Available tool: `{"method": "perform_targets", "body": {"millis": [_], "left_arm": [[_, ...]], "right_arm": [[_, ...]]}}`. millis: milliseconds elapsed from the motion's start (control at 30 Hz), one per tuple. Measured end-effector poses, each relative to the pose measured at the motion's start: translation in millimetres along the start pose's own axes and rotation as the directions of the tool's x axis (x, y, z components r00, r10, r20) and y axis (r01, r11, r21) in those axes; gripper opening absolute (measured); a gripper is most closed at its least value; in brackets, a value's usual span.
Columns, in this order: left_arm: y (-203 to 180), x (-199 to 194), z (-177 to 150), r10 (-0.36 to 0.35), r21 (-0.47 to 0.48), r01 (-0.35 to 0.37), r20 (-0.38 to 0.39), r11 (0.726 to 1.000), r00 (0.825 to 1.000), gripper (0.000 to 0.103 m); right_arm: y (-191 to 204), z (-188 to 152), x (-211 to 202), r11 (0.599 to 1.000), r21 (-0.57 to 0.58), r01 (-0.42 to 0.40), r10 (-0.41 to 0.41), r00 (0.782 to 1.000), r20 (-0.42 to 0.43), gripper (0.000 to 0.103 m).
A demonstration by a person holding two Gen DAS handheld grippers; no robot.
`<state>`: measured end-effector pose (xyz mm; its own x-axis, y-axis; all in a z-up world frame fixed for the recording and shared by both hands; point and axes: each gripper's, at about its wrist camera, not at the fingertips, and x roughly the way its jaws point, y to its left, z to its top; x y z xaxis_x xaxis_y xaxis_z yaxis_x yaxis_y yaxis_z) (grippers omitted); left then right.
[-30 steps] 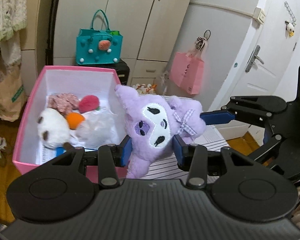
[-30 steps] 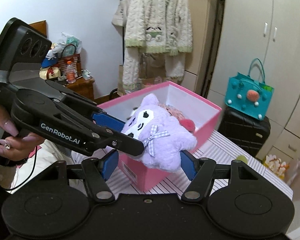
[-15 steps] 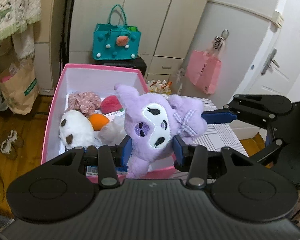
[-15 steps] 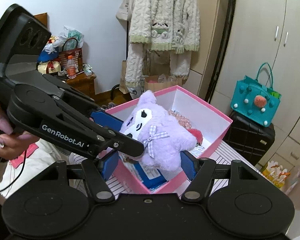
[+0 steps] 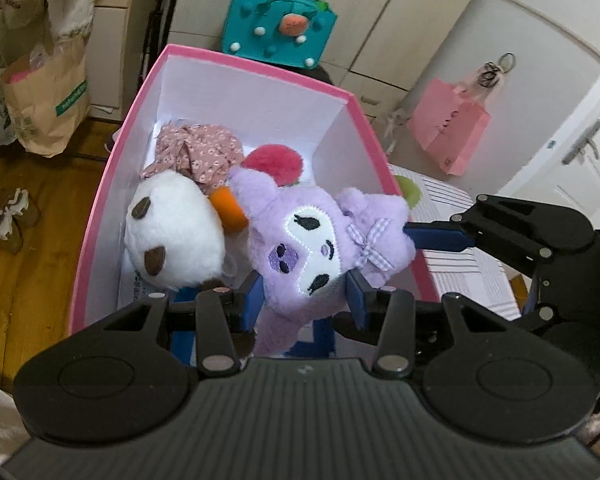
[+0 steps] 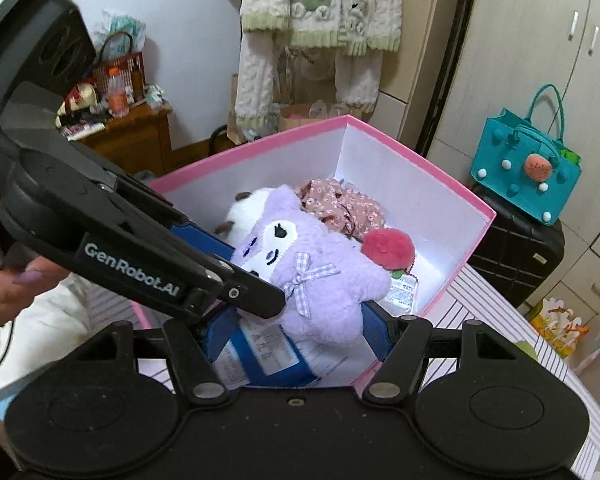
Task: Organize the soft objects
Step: 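Lower the purple plush into the box and open the left tool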
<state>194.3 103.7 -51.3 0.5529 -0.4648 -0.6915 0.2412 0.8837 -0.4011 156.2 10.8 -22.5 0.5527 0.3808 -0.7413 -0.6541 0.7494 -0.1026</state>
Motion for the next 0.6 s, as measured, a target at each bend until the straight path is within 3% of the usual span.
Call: {"method": "perform_targets", "body": {"millis": [233,300,500,600], "left_arm": [[3,17,3,0.053,-0.019,-0.053,0.009,0.998,0.999,0.049],[4,12,1,0.053,-0.015,-0.052,0.025,0.999,0.998,0.057],[-5,-15,-8,0.09,0.045,-0.094,0.085,0.995,0.992,0.06],[-9,-30,-12,0.075,0.058,-0.079,0.075,0.995,0.994,0.06]], "right_arm": [[-6,2,12,1.0,-0.015,0.011,-0.012,1.0,-0.029,0.073],[-7,1,6,1.0,-0.015,0.01,-0.01,1.0,-0.015,0.075],[-7,-9,-21,1.0,0.002,0.008,-0.008,0.998,0.055,0.075],[-8,-17,-42,1.0,0.019,-0.016,0.014,0.996,0.093,0.075]]}}
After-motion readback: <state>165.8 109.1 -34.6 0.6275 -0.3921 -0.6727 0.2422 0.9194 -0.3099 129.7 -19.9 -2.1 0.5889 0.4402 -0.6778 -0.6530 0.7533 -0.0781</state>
